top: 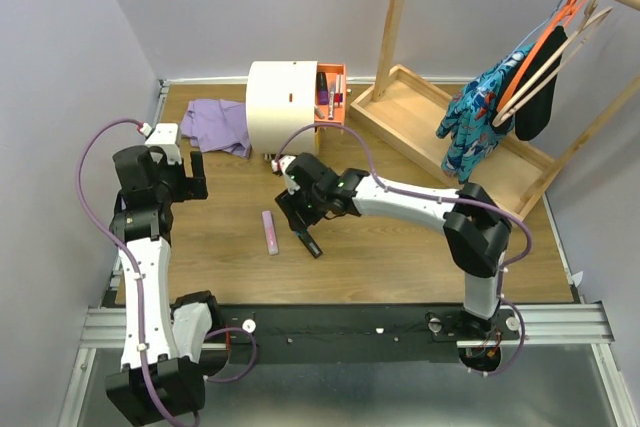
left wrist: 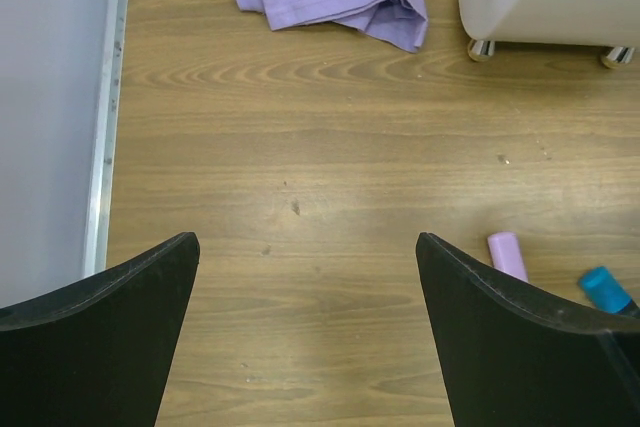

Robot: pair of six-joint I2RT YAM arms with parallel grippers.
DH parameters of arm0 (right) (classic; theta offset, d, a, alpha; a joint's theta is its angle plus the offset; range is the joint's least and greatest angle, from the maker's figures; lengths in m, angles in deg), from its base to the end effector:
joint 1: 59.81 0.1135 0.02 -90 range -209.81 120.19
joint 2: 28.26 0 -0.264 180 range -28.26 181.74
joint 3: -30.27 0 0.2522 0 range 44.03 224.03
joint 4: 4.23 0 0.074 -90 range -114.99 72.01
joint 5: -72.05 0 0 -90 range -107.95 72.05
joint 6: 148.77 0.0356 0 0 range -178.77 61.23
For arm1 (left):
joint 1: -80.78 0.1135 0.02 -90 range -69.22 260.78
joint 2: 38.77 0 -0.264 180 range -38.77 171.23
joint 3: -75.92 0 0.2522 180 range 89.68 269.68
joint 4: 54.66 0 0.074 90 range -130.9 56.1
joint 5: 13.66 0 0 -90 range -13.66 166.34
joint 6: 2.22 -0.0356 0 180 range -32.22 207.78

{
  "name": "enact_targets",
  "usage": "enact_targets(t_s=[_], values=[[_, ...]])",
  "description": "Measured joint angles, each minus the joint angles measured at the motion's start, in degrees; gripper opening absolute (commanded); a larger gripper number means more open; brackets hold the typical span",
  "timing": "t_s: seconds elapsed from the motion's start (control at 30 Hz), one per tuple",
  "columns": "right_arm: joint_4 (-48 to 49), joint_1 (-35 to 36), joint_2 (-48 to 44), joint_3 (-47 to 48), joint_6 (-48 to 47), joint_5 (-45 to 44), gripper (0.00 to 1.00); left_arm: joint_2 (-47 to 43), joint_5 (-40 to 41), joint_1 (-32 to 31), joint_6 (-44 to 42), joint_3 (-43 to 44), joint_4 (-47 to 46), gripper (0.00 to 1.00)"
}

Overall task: Sort the stationery into containers
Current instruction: Pick up the pen from the center of the board.

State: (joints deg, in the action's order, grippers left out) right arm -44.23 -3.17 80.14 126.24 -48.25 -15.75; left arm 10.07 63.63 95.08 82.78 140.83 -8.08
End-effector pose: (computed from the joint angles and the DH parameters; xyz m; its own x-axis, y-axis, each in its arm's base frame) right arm 0.2279 0.3486 0.2229 -0.5833 -0.5541 -0.5939 -0.7537 0.6419 0.1412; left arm 0.1786 0.0374 0.3269 -0.4951 -0.0385 -0.8680 -0.0142 0.9992 -0.0362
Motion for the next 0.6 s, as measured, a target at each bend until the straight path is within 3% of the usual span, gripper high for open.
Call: enact_targets(t_s=[0.5,0.6], values=[[-0.26,2.12,6.12,0.13,1.05,-1.70,0.64,-3.28,1.81,-2.43,2.67,-0.04,3.30,0.99],[-0.35,2.16,8.46,0.85,1.20,-2.54,0.59,-3.28,1.84,-2.45,2.67,-0.04,3.28,0.99]])
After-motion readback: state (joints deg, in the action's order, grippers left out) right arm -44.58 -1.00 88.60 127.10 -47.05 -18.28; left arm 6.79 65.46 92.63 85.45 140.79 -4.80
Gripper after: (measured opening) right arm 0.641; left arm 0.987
